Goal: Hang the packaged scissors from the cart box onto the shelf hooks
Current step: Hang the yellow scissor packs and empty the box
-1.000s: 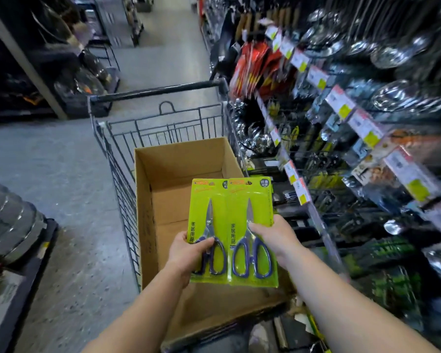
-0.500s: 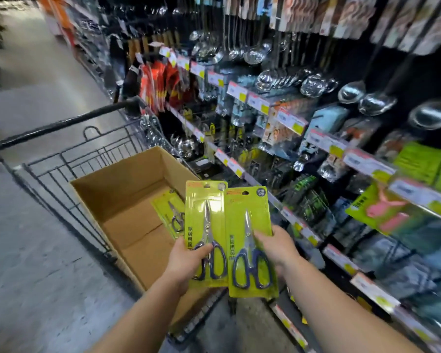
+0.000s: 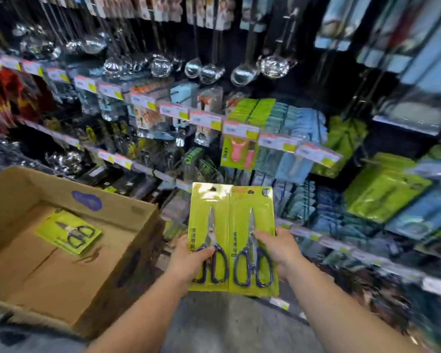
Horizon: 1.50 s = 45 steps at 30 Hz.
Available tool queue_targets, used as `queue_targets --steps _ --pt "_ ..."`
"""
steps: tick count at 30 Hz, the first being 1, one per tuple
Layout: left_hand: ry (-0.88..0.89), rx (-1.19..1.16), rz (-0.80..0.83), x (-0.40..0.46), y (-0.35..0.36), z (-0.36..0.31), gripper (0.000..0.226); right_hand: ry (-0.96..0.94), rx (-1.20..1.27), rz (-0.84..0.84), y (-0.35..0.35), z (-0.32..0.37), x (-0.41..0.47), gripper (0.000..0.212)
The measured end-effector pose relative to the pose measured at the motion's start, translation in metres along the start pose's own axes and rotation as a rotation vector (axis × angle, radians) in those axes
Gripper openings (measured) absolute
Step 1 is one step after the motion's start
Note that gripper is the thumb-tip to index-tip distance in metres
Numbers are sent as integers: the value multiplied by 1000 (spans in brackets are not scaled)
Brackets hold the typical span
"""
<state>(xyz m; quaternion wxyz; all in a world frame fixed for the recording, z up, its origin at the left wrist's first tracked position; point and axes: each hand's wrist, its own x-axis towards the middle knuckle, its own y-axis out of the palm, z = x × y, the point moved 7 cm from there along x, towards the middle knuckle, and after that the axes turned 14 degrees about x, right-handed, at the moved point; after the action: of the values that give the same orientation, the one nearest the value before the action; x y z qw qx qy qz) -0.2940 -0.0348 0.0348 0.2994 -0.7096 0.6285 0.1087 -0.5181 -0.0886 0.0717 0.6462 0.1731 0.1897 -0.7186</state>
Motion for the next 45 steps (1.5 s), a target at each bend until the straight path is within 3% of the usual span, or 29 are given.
queue_targets --steps 2,3,7,9,17,22,27,30,35,36,38,40,45 --pt "17 27 28 -17 40 -12 27 0 43 -42 -48 -9 -16 12" --pt "26 55 41 -23 61 -15 26 -12 49 -71 -72 -10 -26 14" --pt "86 177 89 -53 144 -25 58 -74 -9 -164 -166 -21 -61 11" --pt "124 250 98 -70 182 -33 62 -119 -44 -212 -210 -28 -78 8" --pt "252 332 270 -130 317 -55 28 -136 -47 -389 -354 -52 -138 19" --pt "297 427 309 -144 370 -69 22 -104 37 -486 -412 -78 -143 32" --pt "295 437 352 -136 400 -84 19 -79 119 -505 -437 -82 -132 15" --pt "296 432 385 -120 412 -97 33 -58 171 -499 -444 -79 -112 24" --pt "289 451 420 -87 427 -120 38 -30 242 -504 -454 -61 -80 35" --pt "292 451 427 -82 430 -125 44 -27 263 -492 -456 -60 -71 44" --pt "301 450 450 -68 436 -133 71 -55 314 -476 -465 -72 -43 87" --pt "297 450 458 -58 439 -140 79 -75 352 -438 -474 -89 -14 121" --pt "266 418 447 -38 445 -141 78 -58 421 -407 -464 -60 -17 113"
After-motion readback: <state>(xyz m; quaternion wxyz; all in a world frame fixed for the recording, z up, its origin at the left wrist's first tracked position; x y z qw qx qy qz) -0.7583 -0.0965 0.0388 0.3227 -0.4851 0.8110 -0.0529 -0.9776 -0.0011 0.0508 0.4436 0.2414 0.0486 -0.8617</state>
